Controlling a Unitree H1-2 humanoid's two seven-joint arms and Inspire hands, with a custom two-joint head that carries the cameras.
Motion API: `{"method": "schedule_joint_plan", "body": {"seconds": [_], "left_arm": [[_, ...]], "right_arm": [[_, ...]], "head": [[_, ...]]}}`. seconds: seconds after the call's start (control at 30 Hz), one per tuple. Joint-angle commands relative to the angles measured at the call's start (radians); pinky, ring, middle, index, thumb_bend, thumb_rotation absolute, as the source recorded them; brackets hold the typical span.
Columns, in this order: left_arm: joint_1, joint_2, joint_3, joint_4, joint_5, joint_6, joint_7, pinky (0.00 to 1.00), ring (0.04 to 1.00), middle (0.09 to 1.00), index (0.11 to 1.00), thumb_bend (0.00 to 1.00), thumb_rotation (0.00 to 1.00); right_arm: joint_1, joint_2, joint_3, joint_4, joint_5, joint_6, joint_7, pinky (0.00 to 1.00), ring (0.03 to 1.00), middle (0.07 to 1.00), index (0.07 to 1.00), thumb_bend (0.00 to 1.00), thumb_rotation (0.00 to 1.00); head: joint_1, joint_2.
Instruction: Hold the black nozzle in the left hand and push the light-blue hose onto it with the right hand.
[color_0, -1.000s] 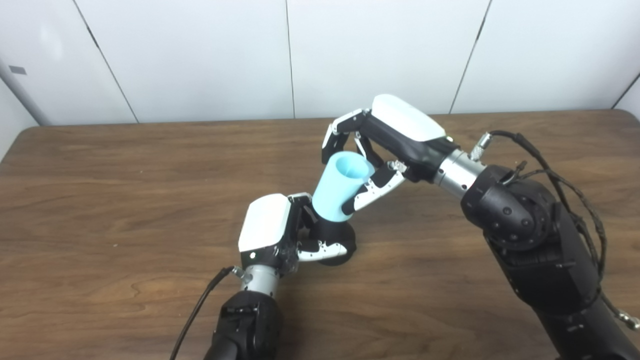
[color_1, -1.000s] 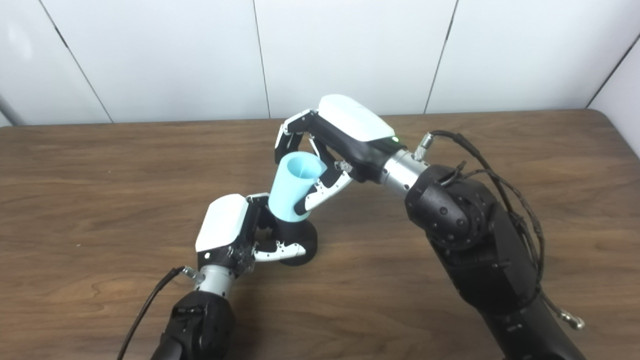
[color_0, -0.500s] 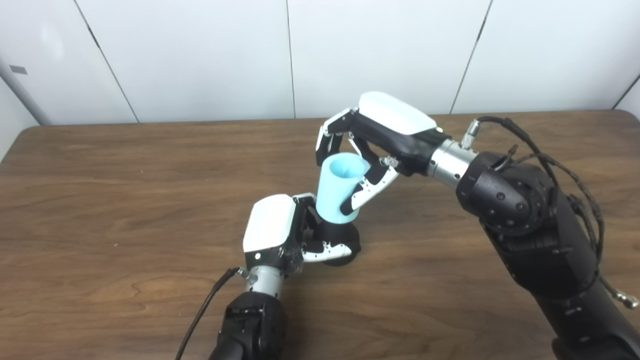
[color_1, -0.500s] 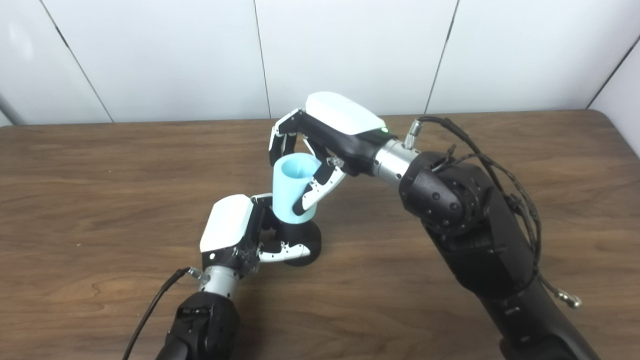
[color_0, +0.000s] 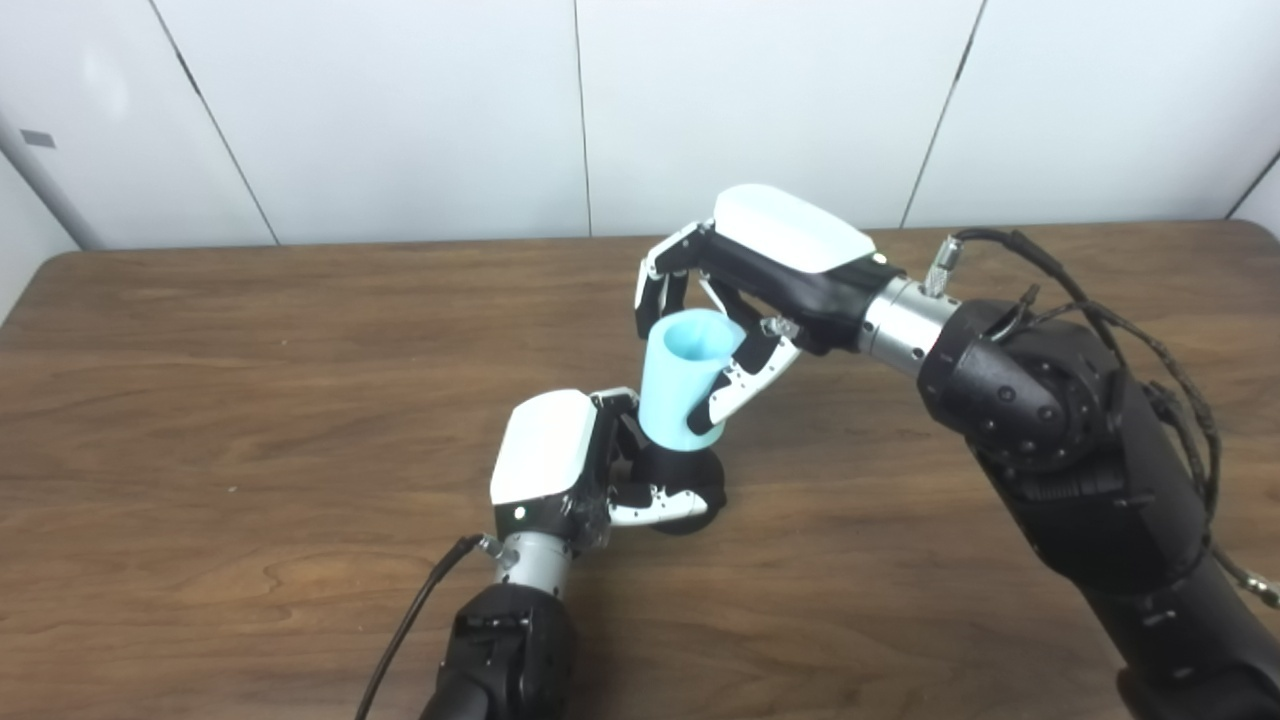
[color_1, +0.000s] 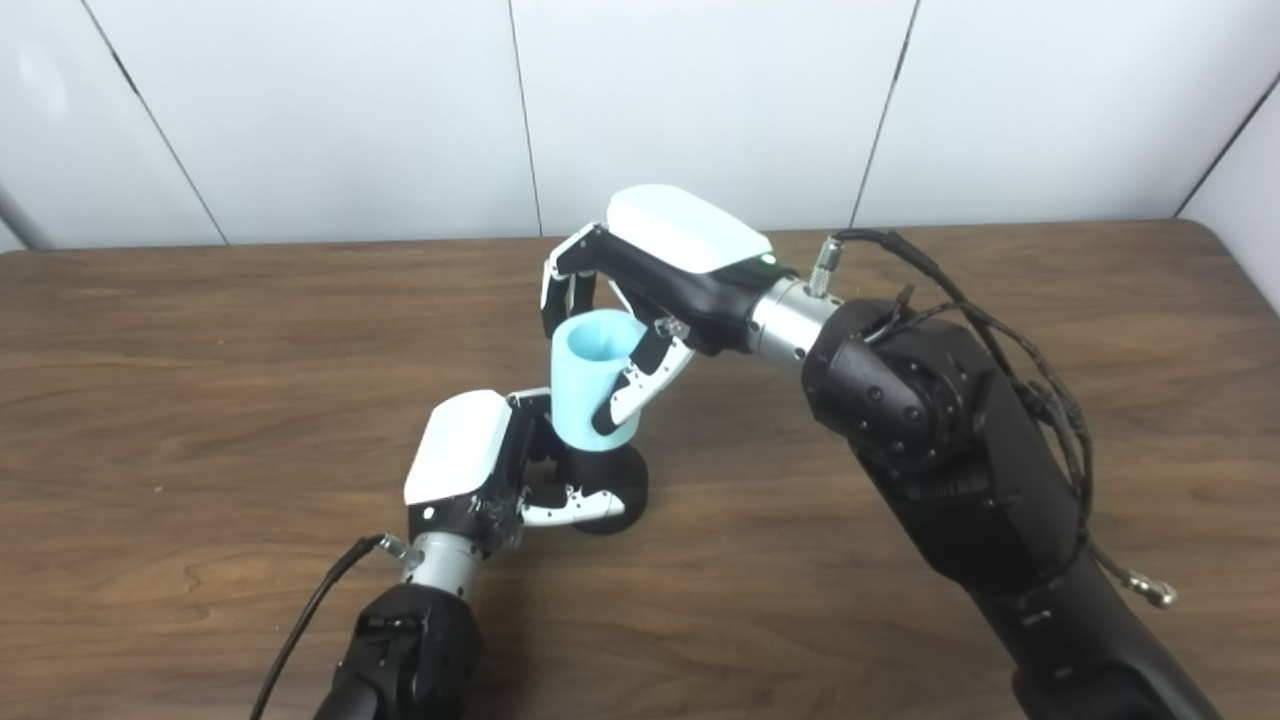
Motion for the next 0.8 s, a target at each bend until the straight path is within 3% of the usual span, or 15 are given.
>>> {"method": "schedule_joint_plan", "body": {"seconds": [0.0, 0.03, 0.07, 0.1, 0.13, 0.17, 0.2, 0.27, 0.37, 0.57, 0.77], "left_arm": [[0.019, 0.000, -0.013, 0.000, 0.000, 0.005, -0.045, 0.37, 0.474, 0.440, 0.496, 0.53, 0.00], [0.019, -0.001, -0.013, -0.001, 0.000, 0.006, -0.047, 0.37, 0.475, 0.445, 0.495, 0.53, 0.00], [0.018, -0.001, -0.012, -0.001, 0.000, 0.006, -0.049, 0.37, 0.472, 0.449, 0.494, 0.53, 0.00], [0.018, 0.000, -0.012, -0.002, 0.000, 0.004, -0.049, 0.36, 0.460, 0.441, 0.494, 0.53, 0.00], [0.018, 0.000, -0.012, -0.001, 0.001, 0.004, -0.049, 0.35, 0.446, 0.430, 0.494, 0.52, 0.00], [0.018, 0.001, -0.012, 0.000, 0.002, 0.001, -0.047, 0.34, 0.439, 0.424, 0.495, 0.52, 0.00], [0.017, 0.000, -0.012, 0.001, 0.002, 0.000, -0.044, 0.34, 0.441, 0.421, 0.495, 0.52, 0.00], [0.017, -0.001, -0.011, 0.003, 0.001, 0.000, -0.044, 0.36, 0.467, 0.430, 0.494, 0.53, 0.00], [0.018, -0.007, -0.006, 0.004, 0.001, 0.008, -0.046, 0.37, 0.470, 0.443, 0.491, 0.53, 0.00], [0.021, -0.014, -0.005, 0.004, 0.003, 0.010, -0.048, 0.35, 0.448, 0.445, 0.488, 0.53, 0.00], [0.024, -0.019, -0.002, 0.004, 0.004, 0.015, -0.052, 0.35, 0.447, 0.451, 0.487, 0.53, 0.00]], "right_arm": [[-0.007, -0.027, -0.003, -0.014, -0.021, -0.001, 0.007, 0.33, 0.350, 0.456, 0.498, 0.53, 0.00], [-0.005, -0.029, -0.003, -0.014, -0.022, -0.004, 0.007, 0.31, 0.335, 0.439, 0.504, 0.53, 0.00], [-0.003, -0.032, -0.002, -0.015, -0.026, -0.007, 0.008, 0.23, 0.265, 0.457, 0.493, 0.53, 0.00], [-0.001, -0.035, -0.001, -0.015, -0.027, -0.012, 0.007, 0.16, 0.204, 0.336, 0.492, 0.53, 0.07], [0.000, -0.038, 0.001, -0.014, -0.027, -0.017, 0.008, 0.12, 0.174, 0.273, 0.491, 0.53, 0.11], [-0.001, -0.043, 0.004, -0.014, -0.024, -0.024, 0.011, 0.14, 0.244, 0.285, 0.492, 0.53, 0.13], [-0.002, -0.050, 0.006, -0.013, -0.021, -0.030, 0.017, 0.35, 0.458, 0.401, 0.559, 0.74, 0.18], [-0.004, -0.059, 0.011, -0.012, -0.021, -0.038, 0.023, 0.63, 0.724, 0.647, 0.649, 0.93, 0.26], [-0.010, -0.066, 0.015, -0.016, -0.028, -0.034, 0.034, 0.71, 0.811, 0.724, 0.722, 0.99, 0.34], [-0.022, -0.058, 0.014, -0.028, -0.052, -0.015, 0.059, 0.91, 0.976, 0.840, 0.804, 1.00, 0.41], [-0.034, -0.048, 0.013, -0.046, -0.072, 0.019, 0.095, 0.97, 1.000, 0.875, 0.810, 1.00, 0.43]], "head": [[0.000, 0.001], [-0.001, 0.001], [-0.001, 0.001], [0.000, 0.000], [0.001, 0.000], [0.001, 0.000], [0.001, 0.000], [-0.001, -0.001], [0.000, -0.001], [-0.002, 0.001], [-0.002, 0.003]]}}
